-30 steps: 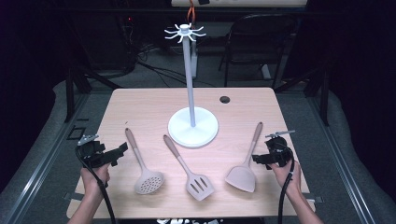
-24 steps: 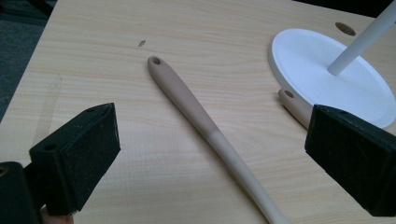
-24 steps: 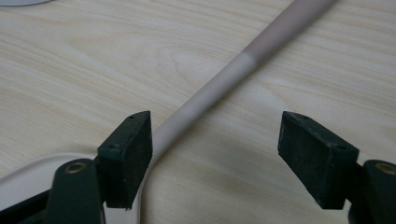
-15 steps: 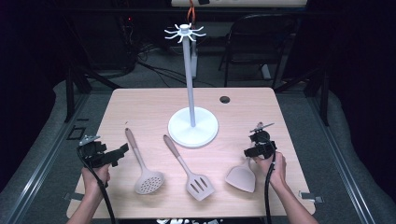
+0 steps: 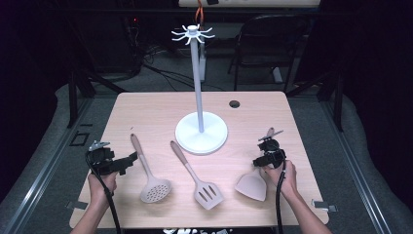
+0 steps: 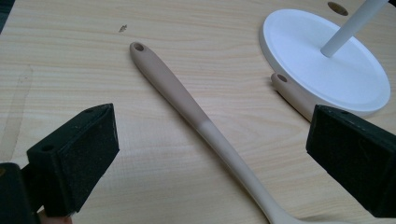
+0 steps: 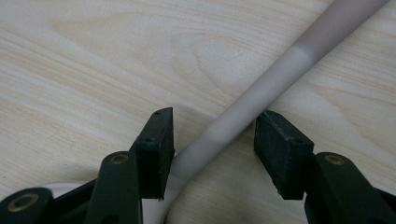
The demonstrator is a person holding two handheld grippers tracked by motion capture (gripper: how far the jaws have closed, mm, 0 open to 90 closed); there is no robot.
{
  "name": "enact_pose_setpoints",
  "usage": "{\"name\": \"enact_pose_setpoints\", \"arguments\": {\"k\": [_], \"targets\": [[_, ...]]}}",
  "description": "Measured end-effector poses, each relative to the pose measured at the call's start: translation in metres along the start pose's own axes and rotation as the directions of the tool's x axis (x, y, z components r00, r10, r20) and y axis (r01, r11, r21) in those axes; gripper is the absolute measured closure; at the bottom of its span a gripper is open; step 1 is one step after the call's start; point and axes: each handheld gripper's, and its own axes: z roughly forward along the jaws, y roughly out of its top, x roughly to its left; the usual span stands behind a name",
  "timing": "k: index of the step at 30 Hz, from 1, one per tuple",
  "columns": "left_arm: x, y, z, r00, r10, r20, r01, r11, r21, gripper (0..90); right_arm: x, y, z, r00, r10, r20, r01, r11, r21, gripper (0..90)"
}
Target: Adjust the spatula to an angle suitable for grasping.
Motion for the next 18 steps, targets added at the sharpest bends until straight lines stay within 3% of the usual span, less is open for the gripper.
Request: {"name": "enact_pose_setpoints", "arguments": {"k": [5,11,12,18], "targets": [[0.0002,0.0001,0.0013,1.0,0.002,0.006,-0.002,0.9999,0.011,2.1,0.0007,-0.0002,0.0006,0.9999,0.01,-0.002,-0.01,1.0,-0.007,49.5],[0.0004,0.0002,0.002,0.9999,0.012,0.012,-0.013,0.9996,0.023,2.1,-0.0044,0.0018,-0.0024,0.9996,-0.02,-0.019,0.021,0.999,0.042,53.7],[0.0011,0.0001,0.0018,0.9999,0.013,0.011,-0.013,0.9996,0.025,2.1,-0.0034,0.001,-0.0015,0.9999,-0.009,-0.011,0.009,1.0,0.027,54.7],[0.003,0.0,0.0019,1.0,0.008,0.004,-0.008,0.9994,0.033,2.2,0.0,0.0026,-0.0041,0.9977,-0.065,-0.018,0.066,0.996,0.058,61.6]]}}
